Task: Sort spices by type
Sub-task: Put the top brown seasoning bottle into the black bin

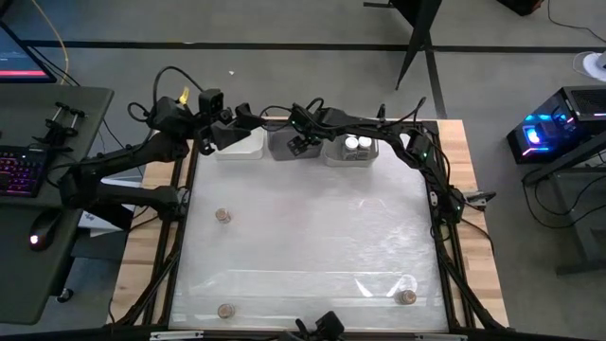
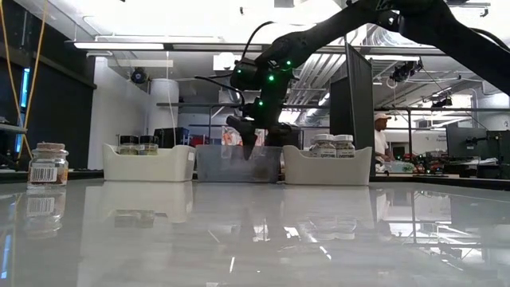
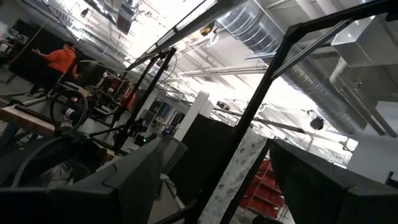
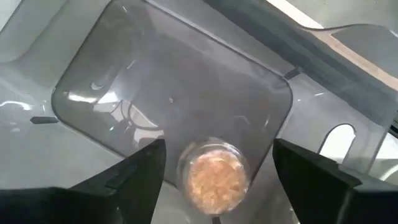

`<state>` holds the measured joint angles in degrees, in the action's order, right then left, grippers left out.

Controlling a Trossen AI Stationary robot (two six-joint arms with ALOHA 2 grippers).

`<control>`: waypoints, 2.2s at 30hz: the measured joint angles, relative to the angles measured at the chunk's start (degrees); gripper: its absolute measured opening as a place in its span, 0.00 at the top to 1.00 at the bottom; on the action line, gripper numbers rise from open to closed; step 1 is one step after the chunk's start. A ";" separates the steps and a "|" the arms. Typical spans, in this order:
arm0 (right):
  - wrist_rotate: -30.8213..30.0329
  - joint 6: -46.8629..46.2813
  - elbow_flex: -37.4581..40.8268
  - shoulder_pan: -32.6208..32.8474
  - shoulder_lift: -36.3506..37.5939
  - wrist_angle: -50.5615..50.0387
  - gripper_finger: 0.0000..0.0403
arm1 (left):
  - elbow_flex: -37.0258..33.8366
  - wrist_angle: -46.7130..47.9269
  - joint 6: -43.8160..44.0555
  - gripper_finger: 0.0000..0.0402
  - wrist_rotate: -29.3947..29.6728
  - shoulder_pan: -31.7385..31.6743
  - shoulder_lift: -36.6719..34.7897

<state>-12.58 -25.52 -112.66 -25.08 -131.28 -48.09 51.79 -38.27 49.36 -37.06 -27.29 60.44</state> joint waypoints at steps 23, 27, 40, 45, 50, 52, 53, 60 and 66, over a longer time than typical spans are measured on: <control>0.59 19.61 -17.06 -0.84 6.75 -15.64 0.27 | 0.10 36.82 -9.85 0.30 -11.38 0.66 -7.84; 0.11 20.42 -11.73 -3.43 11.77 -17.87 0.27 | 0.02 71.14 -22.53 0.30 6.78 7.04 -10.85; 1.29 16.50 13.12 -6.10 30.83 -8.94 0.27 | -5.05 106.55 2.98 0.30 30.54 16.66 -6.81; 1.81 13.35 22.74 -6.14 35.62 -4.57 0.27 | -6.03 104.00 7.66 0.30 31.74 21.59 -2.77; 2.64 10.67 28.86 -6.16 37.75 -2.38 0.27 | -6.16 105.98 12.92 0.30 34.72 26.51 2.22; 2.80 10.01 29.97 -6.16 37.96 -1.64 0.27 | -6.14 103.68 11.56 0.30 36.23 28.17 3.84; 2.93 9.91 30.30 -6.16 37.99 -1.20 0.27 | -6.14 102.95 10.17 0.30 37.30 28.85 4.56; 4.98 9.88 30.99 -6.16 37.99 2.24 0.27 | -6.14 102.60 -4.53 0.30 39.44 30.37 8.23; 5.16 9.09 30.99 -6.16 37.99 2.53 0.27 | -6.10 101.44 -27.60 0.30 38.20 33.15 10.02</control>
<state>-7.42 -16.43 -81.67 -31.24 -93.30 -45.56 45.69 63.17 21.76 1.14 5.86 70.46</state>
